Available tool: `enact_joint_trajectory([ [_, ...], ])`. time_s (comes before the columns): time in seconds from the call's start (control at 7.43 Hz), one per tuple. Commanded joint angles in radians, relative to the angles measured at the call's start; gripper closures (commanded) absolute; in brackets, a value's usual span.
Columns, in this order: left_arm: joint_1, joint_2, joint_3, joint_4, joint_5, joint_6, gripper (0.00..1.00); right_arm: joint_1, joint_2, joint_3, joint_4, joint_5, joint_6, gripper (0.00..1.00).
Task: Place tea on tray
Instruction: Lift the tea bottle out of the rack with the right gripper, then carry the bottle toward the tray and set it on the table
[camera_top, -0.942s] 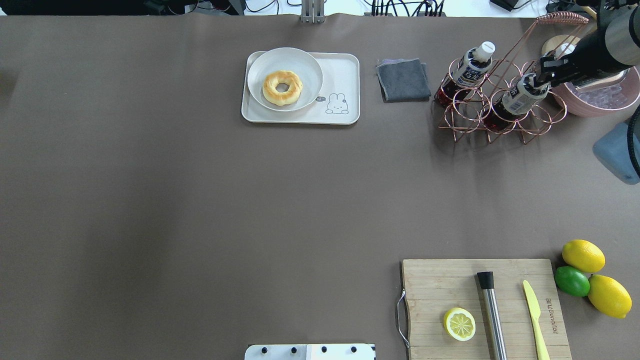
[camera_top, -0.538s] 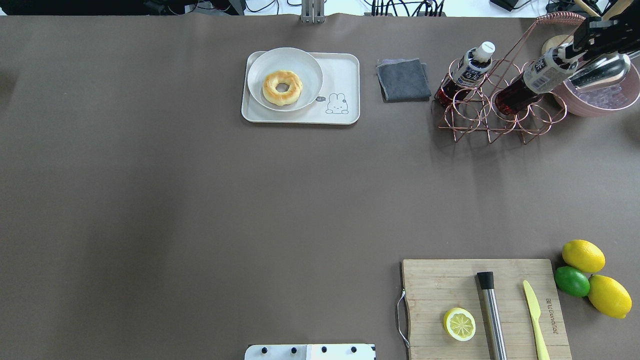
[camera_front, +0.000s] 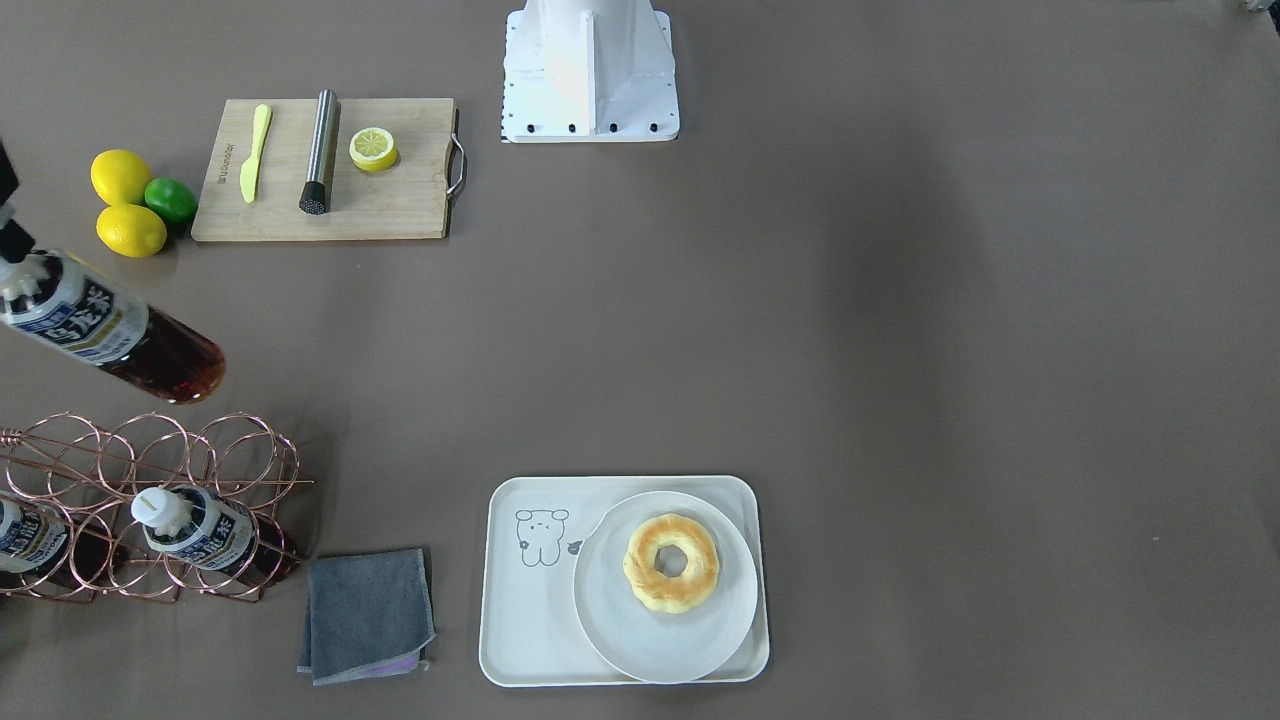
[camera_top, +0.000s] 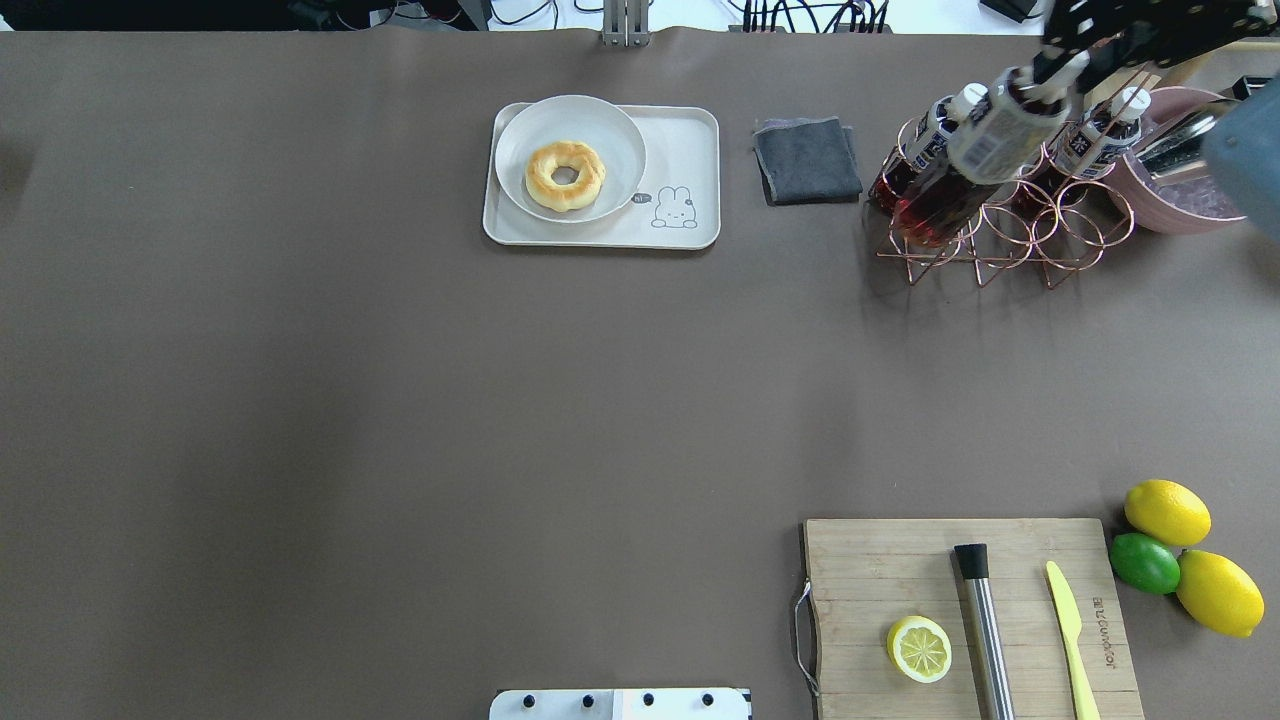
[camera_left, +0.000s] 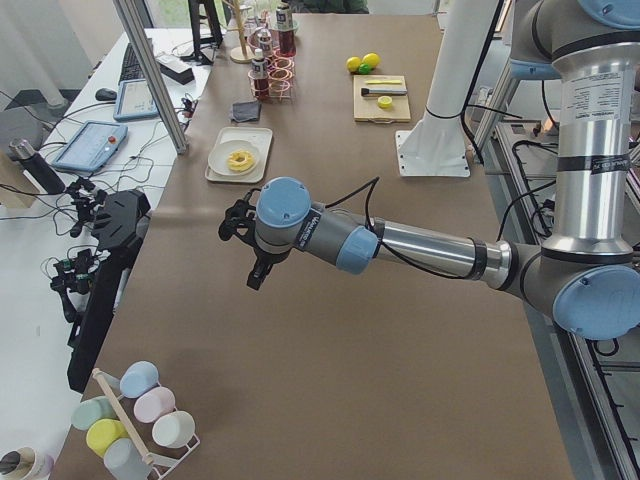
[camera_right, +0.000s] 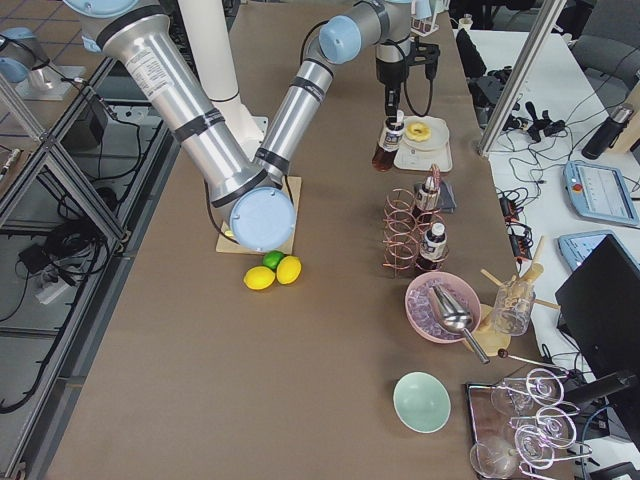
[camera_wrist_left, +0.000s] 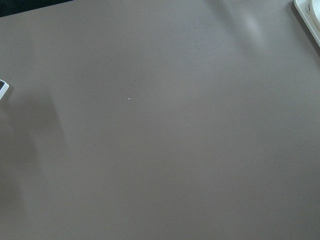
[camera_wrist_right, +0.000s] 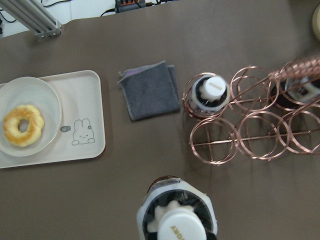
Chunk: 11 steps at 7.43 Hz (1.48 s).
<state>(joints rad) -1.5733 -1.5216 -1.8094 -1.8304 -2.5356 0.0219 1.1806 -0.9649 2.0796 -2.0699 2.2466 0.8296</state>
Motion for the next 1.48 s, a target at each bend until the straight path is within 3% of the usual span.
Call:
enact_joint_trajectory([
  [0.0,0.003,-0.002,-0.001,0.002,0.0,-0.003,0.01,-0.365,0.139,-0.016,-0.019,-0.245,0.376,1.0],
  [0.13,0.004,-0.003,-0.001,0.002,0.0,-0.005,0.01,-0.469,0.2,-0.062,-0.016,-0.324,0.45,1.0],
  [0.54,0.022,-0.008,-0.007,0.002,0.0,-0.042,0.01,-0.66,0.328,-0.206,0.054,-0.441,0.62,1.0],
  [0.81,0.026,-0.008,-0.007,0.002,0.0,-0.042,0.01,-0.702,0.334,-0.271,0.12,-0.479,0.64,1.0],
  [1.35,0.026,-0.008,-0.007,0.002,0.0,-0.042,0.01,-0.736,0.334,-0.286,0.126,-0.527,0.649,1.0],
])
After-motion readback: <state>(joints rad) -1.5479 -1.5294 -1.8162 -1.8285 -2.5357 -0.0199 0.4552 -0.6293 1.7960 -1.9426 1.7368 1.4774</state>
